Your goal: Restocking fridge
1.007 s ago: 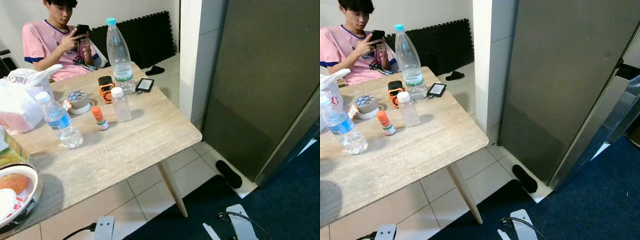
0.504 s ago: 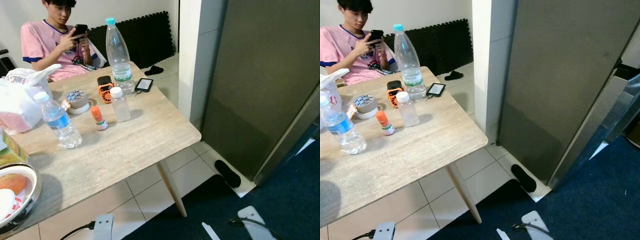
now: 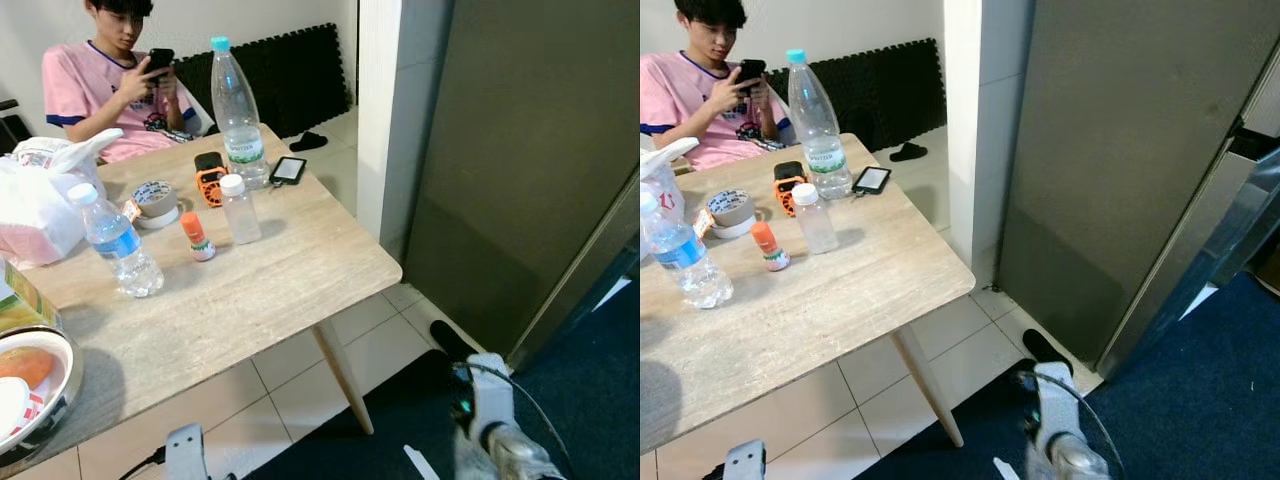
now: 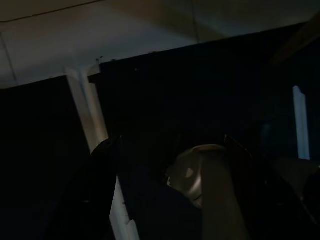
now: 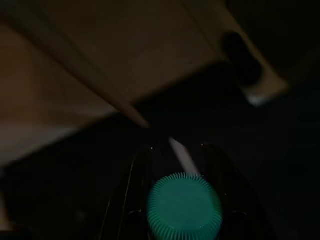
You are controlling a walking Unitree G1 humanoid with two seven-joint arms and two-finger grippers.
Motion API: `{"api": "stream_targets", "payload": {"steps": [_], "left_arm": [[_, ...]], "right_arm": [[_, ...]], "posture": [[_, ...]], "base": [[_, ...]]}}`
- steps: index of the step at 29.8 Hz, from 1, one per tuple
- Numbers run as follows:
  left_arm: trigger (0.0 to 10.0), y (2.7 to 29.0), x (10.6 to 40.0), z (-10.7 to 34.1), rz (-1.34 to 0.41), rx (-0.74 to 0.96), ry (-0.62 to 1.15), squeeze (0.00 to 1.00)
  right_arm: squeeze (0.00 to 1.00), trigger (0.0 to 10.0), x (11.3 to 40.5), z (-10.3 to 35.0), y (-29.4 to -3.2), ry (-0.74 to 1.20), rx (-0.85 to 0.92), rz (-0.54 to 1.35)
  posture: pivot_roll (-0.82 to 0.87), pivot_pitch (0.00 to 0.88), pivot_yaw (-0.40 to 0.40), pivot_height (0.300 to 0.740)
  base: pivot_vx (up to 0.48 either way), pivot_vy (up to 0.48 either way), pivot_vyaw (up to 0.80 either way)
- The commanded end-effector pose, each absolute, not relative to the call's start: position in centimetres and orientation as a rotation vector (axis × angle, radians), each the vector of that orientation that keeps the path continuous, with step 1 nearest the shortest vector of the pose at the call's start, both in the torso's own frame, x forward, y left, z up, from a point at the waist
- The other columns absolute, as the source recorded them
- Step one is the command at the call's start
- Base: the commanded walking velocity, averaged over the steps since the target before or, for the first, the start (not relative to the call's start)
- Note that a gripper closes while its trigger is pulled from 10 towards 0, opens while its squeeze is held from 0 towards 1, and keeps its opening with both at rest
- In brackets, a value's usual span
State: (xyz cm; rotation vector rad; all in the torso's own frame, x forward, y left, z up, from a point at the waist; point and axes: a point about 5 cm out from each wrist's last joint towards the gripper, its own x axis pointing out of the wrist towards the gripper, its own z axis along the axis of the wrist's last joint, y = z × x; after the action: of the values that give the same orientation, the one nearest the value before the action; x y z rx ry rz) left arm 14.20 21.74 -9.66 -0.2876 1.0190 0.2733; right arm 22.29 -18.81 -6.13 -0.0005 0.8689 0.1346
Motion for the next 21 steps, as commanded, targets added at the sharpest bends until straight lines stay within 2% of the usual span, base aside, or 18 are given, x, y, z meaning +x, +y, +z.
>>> {"api": "stream_targets", "payload": {"steps": [1,2,8,21], "left_arm": [[10.0,22.3,14.5,-9.4,0.277,-0.277,1.003,0.00],[10.0,22.0,14.8,-9.4,0.252,-0.261,1.003,0.00],[10.0,20.9,14.7,-9.6,0.183,-0.237,1.026,0.00],[10.0,20.1,14.0,-10.0,0.134,-0.221,1.053,0.00]], "right_arm": [[0.00,10.0,22.5,-6.0,-18.2,0.848,0.010,0.171],[0.00,10.0,22.2,-6.3,-17.6,0.862,-0.030,0.219],[0.00,10.0,20.3,-7.4,-17.8,0.946,-0.194,0.286],[0.00,10.0,18.8,-8.1,-19.1,1.003,-0.198,0.249]], "posture": [[0.00,0.000,0.028,0.740],[0.00,0.000,0.026,0.740],[0.01,0.000,0.021,0.740],[0.01,0.000,0.025,0.740]], "base": [[0.000,0.000,0.00],[0.000,0.000,0.00],[0.000,0.000,0.00],[0.000,0.000,0.00]]}}
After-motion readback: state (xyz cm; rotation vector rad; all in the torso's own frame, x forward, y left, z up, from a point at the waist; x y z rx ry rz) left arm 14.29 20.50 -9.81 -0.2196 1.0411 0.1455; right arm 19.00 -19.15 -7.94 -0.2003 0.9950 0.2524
